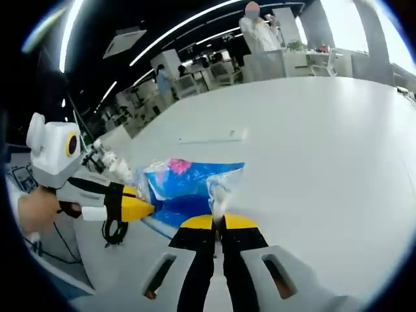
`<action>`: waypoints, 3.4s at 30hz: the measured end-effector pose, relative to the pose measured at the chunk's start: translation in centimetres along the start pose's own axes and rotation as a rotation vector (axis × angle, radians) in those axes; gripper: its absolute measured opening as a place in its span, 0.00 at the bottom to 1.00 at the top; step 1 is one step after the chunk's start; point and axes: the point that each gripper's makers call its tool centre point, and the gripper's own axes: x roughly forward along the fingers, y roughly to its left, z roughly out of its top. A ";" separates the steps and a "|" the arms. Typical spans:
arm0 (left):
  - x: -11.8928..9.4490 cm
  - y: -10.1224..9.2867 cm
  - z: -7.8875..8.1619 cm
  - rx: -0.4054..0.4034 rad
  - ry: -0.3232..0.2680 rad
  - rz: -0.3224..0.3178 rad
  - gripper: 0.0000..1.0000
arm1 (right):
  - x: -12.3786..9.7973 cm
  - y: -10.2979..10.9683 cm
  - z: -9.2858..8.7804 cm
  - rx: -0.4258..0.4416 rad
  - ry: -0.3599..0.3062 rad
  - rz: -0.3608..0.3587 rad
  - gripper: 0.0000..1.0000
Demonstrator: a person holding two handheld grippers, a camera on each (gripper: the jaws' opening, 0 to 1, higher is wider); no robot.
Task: Arrange the tabletop items into an orderly group along one side of the table until the central work area is clear of visible clutter.
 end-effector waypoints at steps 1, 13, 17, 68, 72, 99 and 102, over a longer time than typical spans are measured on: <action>0.3 0.2 0.0 -0.002 0.002 0.003 0.00 | 0.5 -0.3 0.1 -0.002 -0.001 0.000 0.00; 3.5 1.3 -0.9 -0.020 0.079 -0.007 0.01 | 3.6 -2.1 -0.6 -0.019 0.063 -0.016 0.00; 4.2 1.4 -1.3 -0.024 0.100 -0.010 0.01 | 3.7 -2.4 -1.2 -0.012 0.065 -0.019 0.00; 5.8 2.4 -3.7 -0.145 0.136 0.044 0.00 | 4.9 -2.9 -4.1 0.041 0.112 -0.023 0.19; 5.9 2.4 -3.7 -0.139 0.135 0.047 0.00 | 4.1 -2.8 -4.3 0.059 0.101 -0.037 0.15; 4.6 2.8 -2.8 -0.190 0.068 0.081 0.08 | 1.4 1.5 -4.6 -0.022 0.034 0.017 0.08; 4.0 2.9 -2.1 -0.168 0.041 0.087 0.16 | 1.5 1.7 -4.7 -0.003 0.035 0.031 0.09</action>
